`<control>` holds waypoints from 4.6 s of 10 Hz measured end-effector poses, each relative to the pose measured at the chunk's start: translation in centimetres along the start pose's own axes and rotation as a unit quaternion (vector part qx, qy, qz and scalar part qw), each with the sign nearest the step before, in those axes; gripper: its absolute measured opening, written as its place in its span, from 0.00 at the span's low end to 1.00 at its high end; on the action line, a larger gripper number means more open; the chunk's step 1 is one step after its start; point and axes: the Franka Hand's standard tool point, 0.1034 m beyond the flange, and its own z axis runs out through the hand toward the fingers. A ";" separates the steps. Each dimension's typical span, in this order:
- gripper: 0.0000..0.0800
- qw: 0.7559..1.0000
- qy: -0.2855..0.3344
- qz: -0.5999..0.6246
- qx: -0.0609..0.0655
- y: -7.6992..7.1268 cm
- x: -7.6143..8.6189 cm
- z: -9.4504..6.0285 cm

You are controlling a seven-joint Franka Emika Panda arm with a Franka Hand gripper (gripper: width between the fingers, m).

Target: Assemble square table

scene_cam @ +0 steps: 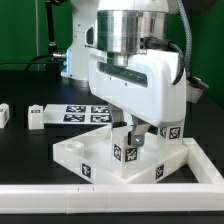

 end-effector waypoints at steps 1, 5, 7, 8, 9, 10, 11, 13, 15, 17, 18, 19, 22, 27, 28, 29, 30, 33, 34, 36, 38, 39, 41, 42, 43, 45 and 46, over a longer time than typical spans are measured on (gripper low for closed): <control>0.70 1.000 0.001 -0.014 0.003 -0.1 0.0 -0.2; 0.81 0.992 -0.005 -0.115 0.046 1.7 -1.7 -5.5; 0.81 0.990 -0.005 -0.134 0.049 3.8 -1.7 -6.3; 0.81 0.990 -0.004 -0.135 0.049 3.6 -1.7 -6.2; 0.81 0.990 -0.004 -0.136 0.049 3.6 -1.7 -6.2; 0.81 0.990 -0.004 -0.136 0.048 3.6 -1.8 -6.1; 0.81 0.989 -0.004 -0.138 0.048 3.7 -1.8 -6.1; 0.81 0.978 0.019 -0.198 0.066 8.0 -1.7 -5.1; 0.81 0.976 0.027 -0.211 0.050 11.2 -1.8 -2.9; 0.81 0.975 0.029 -0.212 0.056 10.5 -1.7 -3.3; 0.81 0.974 0.030 -0.217 0.054 10.7 -1.5 -3.1; 0.81 0.972 0.041 -0.228 0.050 11.9 -0.1 -1.9; 0.81 0.973 0.043 -0.226 0.014 14.7 0.7 2.0; 0.81 0.971 0.044 -0.236 -0.008 15.4 0.1 4.9; 0.63 0.970 0.044 -0.238 -0.008 15.2 -0.1 5.0; 0.46 0.970 0.044 -0.239 -0.007 15.1 -0.1 4.9; 0.29 0.970 0.044 -0.239 -0.007 15.1 -0.1 4.9; 0.08 0.970 0.047 -0.237 -0.008 15.2 0.3 4.9; 0.07 0.970 0.047 -0.237 -0.008 15.2 0.3 4.9; 0.07 0.970 0.047 -0.238 -0.008 15.2 0.3 4.9; 0.07 0.961 0.046 -0.271 -0.008 15.4 0.9 4.5; 0.07 0.953 0.047 -0.301 -0.009 15.8 1.9 4.0; 0.07 0.922 0.044 -0.383 -0.021 15.2 2.5 4.0; 0.07 0.922 0.043 -0.383 -0.021 15.3 2.5 4.1; 0.07 0.920 0.043 -0.389 -0.022 15.3 2.5 4.1; 0.07 0.888 0.042 -0.457 -0.026 15.4 2.6 4.1; 0.07 0.871 0.041 -0.488 -0.028 15.2 2.5 4.2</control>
Offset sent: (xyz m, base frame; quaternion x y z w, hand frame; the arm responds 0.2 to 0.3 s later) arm -0.0429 0.0206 0.0560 0.0689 -0.0218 -0.1018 0.9922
